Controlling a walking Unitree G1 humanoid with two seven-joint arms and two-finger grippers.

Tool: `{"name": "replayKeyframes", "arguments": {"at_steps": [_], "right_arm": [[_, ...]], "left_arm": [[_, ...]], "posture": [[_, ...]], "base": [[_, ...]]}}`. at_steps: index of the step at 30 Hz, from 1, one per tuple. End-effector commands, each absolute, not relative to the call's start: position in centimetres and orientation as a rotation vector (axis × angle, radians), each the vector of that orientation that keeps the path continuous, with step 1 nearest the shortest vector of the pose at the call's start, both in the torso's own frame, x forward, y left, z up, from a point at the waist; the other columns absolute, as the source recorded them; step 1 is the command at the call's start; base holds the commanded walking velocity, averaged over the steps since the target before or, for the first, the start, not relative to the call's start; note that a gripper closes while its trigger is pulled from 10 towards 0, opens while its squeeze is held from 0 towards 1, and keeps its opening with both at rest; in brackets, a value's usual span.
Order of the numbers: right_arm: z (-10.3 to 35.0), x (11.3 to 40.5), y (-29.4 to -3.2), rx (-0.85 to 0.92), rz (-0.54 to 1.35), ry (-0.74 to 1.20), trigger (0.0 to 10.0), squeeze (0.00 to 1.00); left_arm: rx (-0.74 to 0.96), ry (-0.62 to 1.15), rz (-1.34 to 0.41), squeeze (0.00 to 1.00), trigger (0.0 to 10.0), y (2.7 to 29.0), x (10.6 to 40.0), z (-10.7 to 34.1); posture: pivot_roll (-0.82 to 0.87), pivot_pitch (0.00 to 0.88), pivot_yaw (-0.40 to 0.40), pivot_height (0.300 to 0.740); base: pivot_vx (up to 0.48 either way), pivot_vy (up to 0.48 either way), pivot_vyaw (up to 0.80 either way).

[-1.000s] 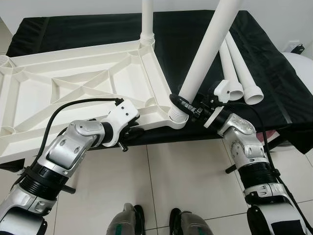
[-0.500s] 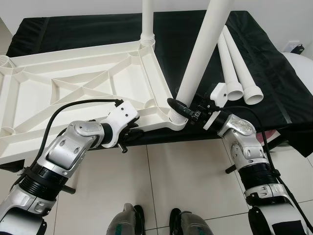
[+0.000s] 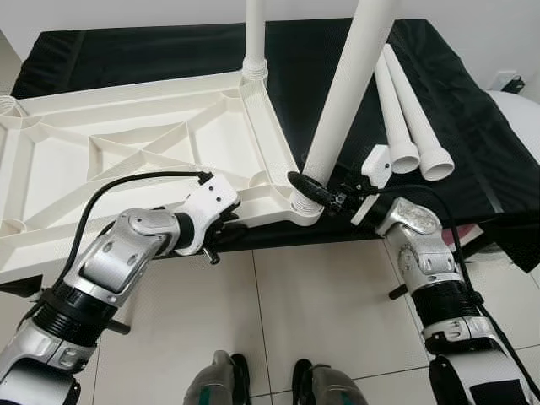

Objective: Building children table

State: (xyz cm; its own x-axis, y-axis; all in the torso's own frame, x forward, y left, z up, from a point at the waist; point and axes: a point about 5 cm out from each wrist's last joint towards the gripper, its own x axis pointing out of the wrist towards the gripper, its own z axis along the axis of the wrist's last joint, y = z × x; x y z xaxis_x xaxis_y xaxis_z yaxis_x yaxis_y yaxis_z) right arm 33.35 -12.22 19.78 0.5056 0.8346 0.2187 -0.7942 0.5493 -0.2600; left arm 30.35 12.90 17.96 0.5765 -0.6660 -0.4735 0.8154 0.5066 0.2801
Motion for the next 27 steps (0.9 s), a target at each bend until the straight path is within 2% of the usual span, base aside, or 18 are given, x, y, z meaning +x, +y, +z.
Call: {"name": "replayKeyframes", "arguments": {"at_steps": [1, 27], "right_arm": [[17.84, 33.01, -11.7, -0.135, 1.037, -0.247, 10.0, 0.0], [17.74, 33.66, -12.31, -0.094, 0.991, -0.246, 10.0, 0.0]], "left_arm": [[0.522, 0.235, -0.958, 0.0, 10.0, 12.09, 29.94, 19.63], [0.518, 0.215, -0.957, 0.0, 10.0, 11.96, 30.31, 20.15]], "posture": [[-0.05, 0.166, 0.012, 0.74], [-0.06, 0.163, 0.017, 0.74]], "base": [[0.0, 0.0, 0.0], [0.0, 0.0, 0.0]]}}
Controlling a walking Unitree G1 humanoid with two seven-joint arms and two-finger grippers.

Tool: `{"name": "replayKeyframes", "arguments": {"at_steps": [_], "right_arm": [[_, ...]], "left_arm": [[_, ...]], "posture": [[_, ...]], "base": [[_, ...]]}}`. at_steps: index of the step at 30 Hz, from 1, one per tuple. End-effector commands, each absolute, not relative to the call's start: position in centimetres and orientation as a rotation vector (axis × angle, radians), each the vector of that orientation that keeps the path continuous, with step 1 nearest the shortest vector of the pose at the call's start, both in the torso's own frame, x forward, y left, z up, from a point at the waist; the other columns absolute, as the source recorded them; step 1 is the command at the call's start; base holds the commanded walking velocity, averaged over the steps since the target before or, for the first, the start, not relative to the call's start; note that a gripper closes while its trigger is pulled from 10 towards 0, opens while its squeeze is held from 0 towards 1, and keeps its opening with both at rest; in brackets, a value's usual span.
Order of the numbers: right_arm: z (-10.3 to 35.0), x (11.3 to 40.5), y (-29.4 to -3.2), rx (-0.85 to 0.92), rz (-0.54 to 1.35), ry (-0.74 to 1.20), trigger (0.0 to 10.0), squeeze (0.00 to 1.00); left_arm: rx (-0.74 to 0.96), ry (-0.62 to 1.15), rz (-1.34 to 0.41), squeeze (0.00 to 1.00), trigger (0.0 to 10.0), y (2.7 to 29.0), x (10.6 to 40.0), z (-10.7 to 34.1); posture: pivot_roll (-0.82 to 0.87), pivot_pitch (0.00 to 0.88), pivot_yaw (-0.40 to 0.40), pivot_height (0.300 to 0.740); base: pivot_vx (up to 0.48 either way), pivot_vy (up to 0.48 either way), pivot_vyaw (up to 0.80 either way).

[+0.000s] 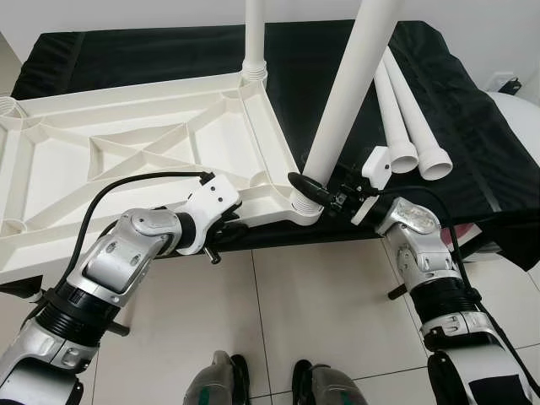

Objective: Building children table

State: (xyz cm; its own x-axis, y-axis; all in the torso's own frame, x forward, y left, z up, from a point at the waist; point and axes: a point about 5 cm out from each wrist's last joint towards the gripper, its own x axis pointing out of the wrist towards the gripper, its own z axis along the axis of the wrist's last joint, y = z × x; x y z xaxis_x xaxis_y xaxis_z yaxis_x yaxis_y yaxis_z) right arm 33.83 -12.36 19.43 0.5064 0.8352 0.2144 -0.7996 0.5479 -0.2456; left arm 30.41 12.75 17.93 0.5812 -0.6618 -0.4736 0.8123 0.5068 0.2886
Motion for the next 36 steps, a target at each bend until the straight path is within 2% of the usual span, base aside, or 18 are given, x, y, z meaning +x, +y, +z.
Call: {"name": "replayKeyframes", "arguments": {"at_steps": [1, 36], "right_arm": [[17.76, 33.61, -12.27, -0.093, 0.989, -0.248, 10.0, 0.0], [17.47, 34.02, -11.88, -0.13, 0.744, -0.229, 10.0, 0.0]], "left_arm": [[0.518, 0.215, -0.957, 0.0, 10.0, 11.98, 30.28, 20.16], [0.515, 0.211, -0.972, 0.0, 10.0, 11.71, 29.9, 20.22]], "posture": [[-0.06, 0.163, 0.017, 0.74], [-0.06, 0.169, 0.013, 0.74]], "base": [[0.0, 0.0, 0.0], [0.0, 0.0, 0.0]]}}
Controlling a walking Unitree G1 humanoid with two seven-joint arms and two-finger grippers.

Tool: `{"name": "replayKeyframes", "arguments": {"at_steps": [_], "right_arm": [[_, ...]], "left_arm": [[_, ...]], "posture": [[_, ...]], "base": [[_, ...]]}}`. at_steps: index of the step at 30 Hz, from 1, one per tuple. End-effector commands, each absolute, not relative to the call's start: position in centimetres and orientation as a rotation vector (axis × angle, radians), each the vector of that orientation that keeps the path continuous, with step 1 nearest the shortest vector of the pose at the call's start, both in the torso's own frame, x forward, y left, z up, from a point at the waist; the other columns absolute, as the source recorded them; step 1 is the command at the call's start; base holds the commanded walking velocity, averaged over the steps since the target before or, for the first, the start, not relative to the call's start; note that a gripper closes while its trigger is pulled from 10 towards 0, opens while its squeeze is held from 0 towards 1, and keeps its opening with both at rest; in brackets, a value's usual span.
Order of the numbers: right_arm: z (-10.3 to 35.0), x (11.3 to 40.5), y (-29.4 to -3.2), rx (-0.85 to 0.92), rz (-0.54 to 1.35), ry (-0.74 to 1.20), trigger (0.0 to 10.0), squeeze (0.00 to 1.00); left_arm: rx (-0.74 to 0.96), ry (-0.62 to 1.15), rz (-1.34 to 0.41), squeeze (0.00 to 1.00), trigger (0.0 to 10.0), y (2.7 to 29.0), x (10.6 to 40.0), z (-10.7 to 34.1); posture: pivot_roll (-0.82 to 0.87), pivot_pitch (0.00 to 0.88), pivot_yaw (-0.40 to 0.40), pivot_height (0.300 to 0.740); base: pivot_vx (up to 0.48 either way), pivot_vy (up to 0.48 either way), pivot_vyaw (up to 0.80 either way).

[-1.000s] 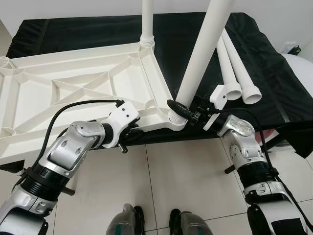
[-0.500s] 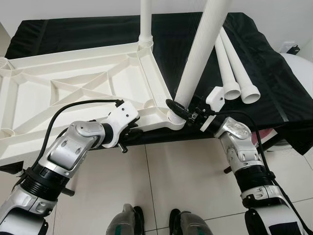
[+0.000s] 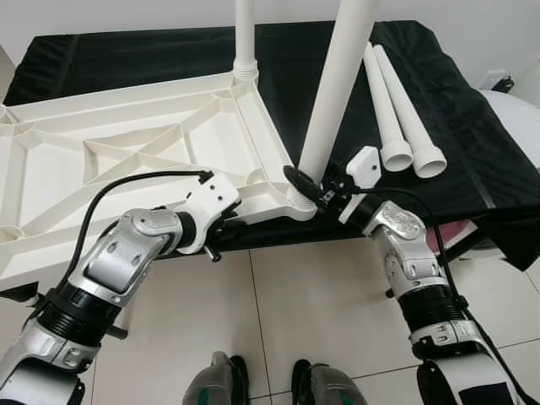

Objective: Building children table

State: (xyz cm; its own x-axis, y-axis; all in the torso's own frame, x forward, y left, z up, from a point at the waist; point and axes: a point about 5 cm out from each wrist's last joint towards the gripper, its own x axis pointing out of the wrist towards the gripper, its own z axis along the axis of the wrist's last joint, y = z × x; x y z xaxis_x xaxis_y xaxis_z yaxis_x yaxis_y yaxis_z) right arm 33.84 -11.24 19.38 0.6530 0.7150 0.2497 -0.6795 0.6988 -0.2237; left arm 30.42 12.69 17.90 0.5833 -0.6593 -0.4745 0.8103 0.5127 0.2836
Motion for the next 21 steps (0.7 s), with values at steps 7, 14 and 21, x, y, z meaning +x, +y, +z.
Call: {"name": "replayKeyframes", "arguments": {"at_steps": [7, 14, 21], "right_arm": [[17.47, 34.05, -12.0, -0.128, 0.736, -0.227, 10.0, 0.0], [17.49, 34.01, -11.87, -0.125, 0.737, -0.226, 10.0, 0.0], [17.55, 33.74, -11.88, -0.111, 0.804, -0.225, 10.0, 0.0]], "left_arm": [[0.517, 0.211, -0.975, 0.0, 10.0, 11.65, 29.88, 20.21], [0.522, 0.213, -0.975, 0.0, 10.0, 11.73, 29.89, 20.25], [0.523, 0.214, -0.979, 0.0, 10.0, 11.71, 29.84, 20.28]], "posture": [[-0.06, 0.168, 0.015, 0.74], [-0.06, 0.169, 0.019, 0.74], [-0.06, 0.171, 0.022, 0.74]], "base": [[0.0, 0.0, 0.0], [0.0, 0.0, 0.0], [0.0, 0.0, 0.0]]}}
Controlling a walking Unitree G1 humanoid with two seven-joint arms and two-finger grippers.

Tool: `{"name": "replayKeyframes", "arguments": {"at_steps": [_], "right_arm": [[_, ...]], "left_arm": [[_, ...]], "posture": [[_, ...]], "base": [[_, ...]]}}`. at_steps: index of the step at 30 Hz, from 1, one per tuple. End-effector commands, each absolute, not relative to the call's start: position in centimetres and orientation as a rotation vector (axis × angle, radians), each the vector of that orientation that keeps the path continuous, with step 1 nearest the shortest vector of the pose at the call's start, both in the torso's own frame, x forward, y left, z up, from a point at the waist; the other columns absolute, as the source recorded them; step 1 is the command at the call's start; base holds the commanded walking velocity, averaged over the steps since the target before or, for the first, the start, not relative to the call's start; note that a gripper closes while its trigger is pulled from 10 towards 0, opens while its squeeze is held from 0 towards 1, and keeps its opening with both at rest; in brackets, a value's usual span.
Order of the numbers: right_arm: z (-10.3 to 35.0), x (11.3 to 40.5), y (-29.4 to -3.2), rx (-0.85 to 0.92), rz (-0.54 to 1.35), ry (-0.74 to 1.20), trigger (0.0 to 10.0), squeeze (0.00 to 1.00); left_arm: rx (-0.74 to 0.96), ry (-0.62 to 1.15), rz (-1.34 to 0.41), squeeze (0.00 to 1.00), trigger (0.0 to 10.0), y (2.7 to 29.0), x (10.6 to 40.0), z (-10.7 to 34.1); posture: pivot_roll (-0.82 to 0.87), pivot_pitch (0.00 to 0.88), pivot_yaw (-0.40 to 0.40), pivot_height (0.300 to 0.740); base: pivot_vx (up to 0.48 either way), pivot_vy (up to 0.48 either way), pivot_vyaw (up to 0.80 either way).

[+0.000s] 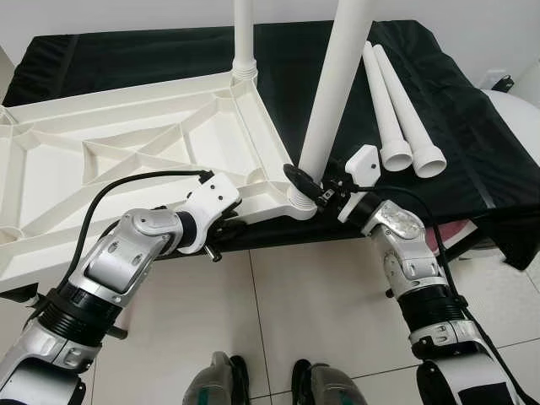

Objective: Building children table

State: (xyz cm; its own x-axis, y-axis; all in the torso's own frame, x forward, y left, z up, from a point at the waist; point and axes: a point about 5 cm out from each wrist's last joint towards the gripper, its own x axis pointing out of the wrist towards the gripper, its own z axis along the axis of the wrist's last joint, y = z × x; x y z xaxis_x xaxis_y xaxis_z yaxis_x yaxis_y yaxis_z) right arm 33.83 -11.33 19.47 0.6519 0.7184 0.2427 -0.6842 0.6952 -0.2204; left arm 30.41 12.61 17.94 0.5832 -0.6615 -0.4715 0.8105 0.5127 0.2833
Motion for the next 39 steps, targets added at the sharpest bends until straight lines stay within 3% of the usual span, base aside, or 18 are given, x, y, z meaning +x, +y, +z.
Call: {"name": "replayKeyframes", "arguments": {"at_steps": [1, 18, 39], "right_arm": [[17.5, 33.7, -11.9, -0.111, 0.804, -0.225, 10.0, 0.0], [18.9, 34.6, -13.6, -0.126, 0.969, -0.207, 10.0, 0.0], [19.9, 35.7, -14.5, -0.142, 0.96, -0.208, 10.0, 0.0]], "left_arm": [[0.523, 0.214, -0.979, 0.0, 10.0, 11.7, 29.8, 20.3], [0.524, 0.215, -0.981, 0.0, 10.0, 11.8, 29.8, 20.4], [0.521, 0.215, -0.98, 0.0, 10.0, 11.7, 29.6, 20.4]], "posture": [[-0.06, 0.171, 0.022, 0.74], [-0.05, 0.178, 0.028, 0.74], [-0.05, 0.18, 0.024, 0.74]], "base": [[0.0, 0.0, 0.0], [0.0, 0.0, 0.0], [0.0, 0.0, 0.0]]}}
